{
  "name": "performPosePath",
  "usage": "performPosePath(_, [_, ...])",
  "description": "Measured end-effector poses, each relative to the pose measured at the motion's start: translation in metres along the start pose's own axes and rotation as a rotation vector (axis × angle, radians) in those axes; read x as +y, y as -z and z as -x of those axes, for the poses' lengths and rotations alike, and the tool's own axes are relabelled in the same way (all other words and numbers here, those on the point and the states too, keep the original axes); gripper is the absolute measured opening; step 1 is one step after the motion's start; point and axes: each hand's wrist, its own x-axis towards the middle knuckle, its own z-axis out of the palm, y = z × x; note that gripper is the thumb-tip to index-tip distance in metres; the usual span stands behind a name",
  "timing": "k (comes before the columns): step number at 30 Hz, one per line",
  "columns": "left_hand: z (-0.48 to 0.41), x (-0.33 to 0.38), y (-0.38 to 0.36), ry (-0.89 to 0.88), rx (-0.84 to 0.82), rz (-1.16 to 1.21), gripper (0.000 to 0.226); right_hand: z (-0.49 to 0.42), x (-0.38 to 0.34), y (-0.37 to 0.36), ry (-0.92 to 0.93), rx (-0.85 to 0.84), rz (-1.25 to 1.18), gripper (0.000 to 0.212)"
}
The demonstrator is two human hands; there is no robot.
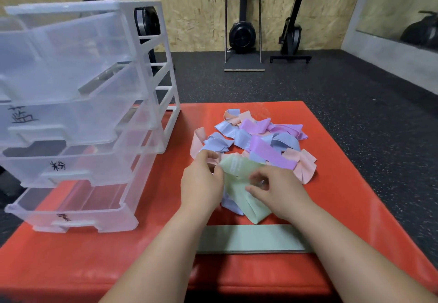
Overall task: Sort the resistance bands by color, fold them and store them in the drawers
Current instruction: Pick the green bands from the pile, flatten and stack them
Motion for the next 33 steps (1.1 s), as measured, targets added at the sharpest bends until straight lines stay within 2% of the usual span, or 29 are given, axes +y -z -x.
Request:
performPosePath(2, [0.0, -0.002, 0.0, 0.013, -0.006, 0.012, 0.027, -0.001, -0.003, -0.006, 0.009, -0.062, 0.077, 0.05])
performPosePath(4, [-0.002, -0.004, 0.001, 0.022, -0.003, 0.013, 0.025, -0.001, -0.005, -0.01, 0.024, -0.11, 0.165, 0.06])
performPosePath(7, [-0.005, -0.008, 0.004, 0.026, 0.036, -0.006, 0.023, -0.004, -0.002, -0.007, 0.046, -0.094, 0.202, 0.051])
performPosePath(9, [-0.008, -0.01, 0.006, 0.041, 0.077, -0.006, 0.022, -0.008, -0.001, 0.002, 0.067, -0.031, 0.138, 0.042])
performPosePath(13, [-0.015, -0.012, 0.012, 0.081, 0.182, 0.028, 0.023, -0.015, 0.008, 0.037, 0.078, 0.125, -0.16, 0.035])
performPosePath(16, [-0.018, -0.014, 0.016, 0.115, 0.237, 0.065, 0.027, -0.016, 0.015, 0.06, -0.019, 0.297, -0.377, 0.039])
performPosePath(18, [-0.017, -0.015, 0.015, 0.113, 0.226, 0.066, 0.028, -0.013, 0.021, 0.065, -0.126, 0.323, -0.527, 0.038])
performPosePath(22, [-0.013, -0.017, 0.011, 0.083, 0.068, -0.116, 0.032, -0.005, 0.032, 0.064, -0.236, 0.269, -0.46, 0.039])
performPosePath(25, [-0.01, -0.018, 0.009, 0.058, -0.013, -0.249, 0.032, 0.0, 0.027, 0.069, -0.294, 0.211, -0.613, 0.034])
performPosePath(29, [-0.011, -0.018, 0.009, 0.042, 0.029, -0.143, 0.029, -0.002, 0.025, 0.071, -0.285, 0.236, -0.764, 0.029])
performPosePath(33, [-0.01, -0.014, 0.008, -0.018, 0.065, -0.027, 0.023, -0.006, 0.025, 0.07, -0.304, 0.415, -0.849, 0.016])
